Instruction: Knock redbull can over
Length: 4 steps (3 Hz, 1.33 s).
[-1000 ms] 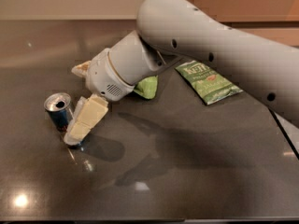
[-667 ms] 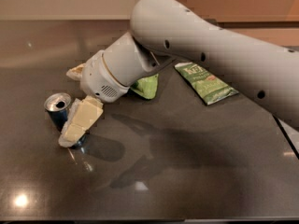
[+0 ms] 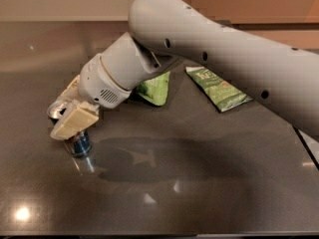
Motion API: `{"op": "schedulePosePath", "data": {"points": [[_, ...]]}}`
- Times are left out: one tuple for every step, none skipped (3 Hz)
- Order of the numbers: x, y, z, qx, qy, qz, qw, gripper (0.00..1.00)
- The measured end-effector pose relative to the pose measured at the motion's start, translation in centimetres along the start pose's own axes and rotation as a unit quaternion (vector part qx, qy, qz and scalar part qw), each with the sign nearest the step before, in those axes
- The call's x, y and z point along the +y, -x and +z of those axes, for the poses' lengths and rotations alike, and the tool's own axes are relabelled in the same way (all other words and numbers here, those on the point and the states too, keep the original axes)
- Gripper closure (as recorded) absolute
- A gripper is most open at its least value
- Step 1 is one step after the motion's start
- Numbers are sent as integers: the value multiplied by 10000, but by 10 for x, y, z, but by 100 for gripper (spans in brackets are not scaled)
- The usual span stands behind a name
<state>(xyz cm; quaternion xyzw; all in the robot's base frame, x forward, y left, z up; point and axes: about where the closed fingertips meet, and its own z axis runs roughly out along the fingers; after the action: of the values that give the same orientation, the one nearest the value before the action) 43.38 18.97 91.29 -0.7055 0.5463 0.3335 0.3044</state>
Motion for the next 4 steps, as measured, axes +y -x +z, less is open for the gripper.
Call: {"op": "schedulePosePath", "data": {"points": [[0,3,-7,120,84,43,9999,64],[-7,-5,-27,527,132,70,9985,88],[-6,-21,-51,1225,161,-104,9923,100],[1,-41,-70,1986,253,-353,9791,100]]}}
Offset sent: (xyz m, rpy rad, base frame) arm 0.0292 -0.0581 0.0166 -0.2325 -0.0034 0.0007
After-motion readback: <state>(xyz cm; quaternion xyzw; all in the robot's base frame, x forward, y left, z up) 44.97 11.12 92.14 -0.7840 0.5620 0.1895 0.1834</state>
